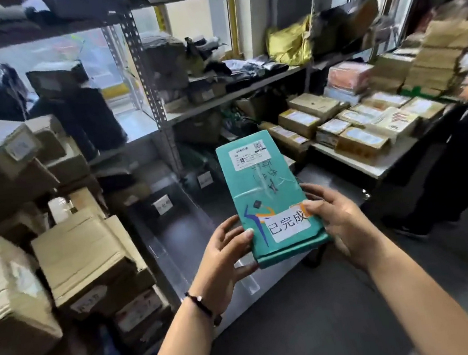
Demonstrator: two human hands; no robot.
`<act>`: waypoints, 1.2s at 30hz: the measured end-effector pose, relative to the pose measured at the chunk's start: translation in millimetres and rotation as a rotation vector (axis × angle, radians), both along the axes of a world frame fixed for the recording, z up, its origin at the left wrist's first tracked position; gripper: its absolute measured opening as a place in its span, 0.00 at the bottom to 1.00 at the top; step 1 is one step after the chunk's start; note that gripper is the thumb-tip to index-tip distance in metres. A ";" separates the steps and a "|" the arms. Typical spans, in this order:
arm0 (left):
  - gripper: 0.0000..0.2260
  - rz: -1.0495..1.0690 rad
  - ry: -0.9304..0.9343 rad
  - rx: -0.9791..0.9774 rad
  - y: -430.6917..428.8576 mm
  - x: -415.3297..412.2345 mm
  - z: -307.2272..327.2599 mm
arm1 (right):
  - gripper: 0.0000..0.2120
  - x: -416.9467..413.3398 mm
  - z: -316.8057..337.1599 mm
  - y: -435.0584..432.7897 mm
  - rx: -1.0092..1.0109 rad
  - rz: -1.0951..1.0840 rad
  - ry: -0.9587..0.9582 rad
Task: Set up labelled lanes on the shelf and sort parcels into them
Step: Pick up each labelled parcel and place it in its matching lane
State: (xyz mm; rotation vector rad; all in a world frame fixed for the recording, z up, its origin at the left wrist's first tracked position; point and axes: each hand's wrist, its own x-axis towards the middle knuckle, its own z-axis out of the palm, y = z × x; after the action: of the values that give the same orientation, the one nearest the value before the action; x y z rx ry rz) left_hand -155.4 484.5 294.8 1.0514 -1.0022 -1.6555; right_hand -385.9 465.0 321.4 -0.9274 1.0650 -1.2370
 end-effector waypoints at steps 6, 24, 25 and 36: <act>0.28 -0.016 -0.073 0.072 -52.6 -59.5 -19.0 | 0.14 -74.5 -18.7 -25.1 0.170 0.061 0.161; 0.21 0.139 -0.081 0.327 -217.3 -184.0 -92.7 | 0.18 -191.2 -88.8 -215.6 0.454 0.317 0.276; 0.21 0.157 -0.084 0.342 -228.8 -181.6 -98.1 | 0.18 -188.3 -94.9 -230.4 0.476 0.339 0.274; 0.13 0.359 -0.168 0.424 -342.8 -132.4 -151.0 | 0.17 -129.1 -166.8 -384.9 0.635 0.531 0.250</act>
State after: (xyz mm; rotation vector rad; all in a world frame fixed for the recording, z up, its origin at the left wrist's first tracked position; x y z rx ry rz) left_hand -287.8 141.7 143.8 1.5720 -0.5260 -1.5269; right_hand -515.0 80.1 154.6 -0.7945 1.2024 -0.3110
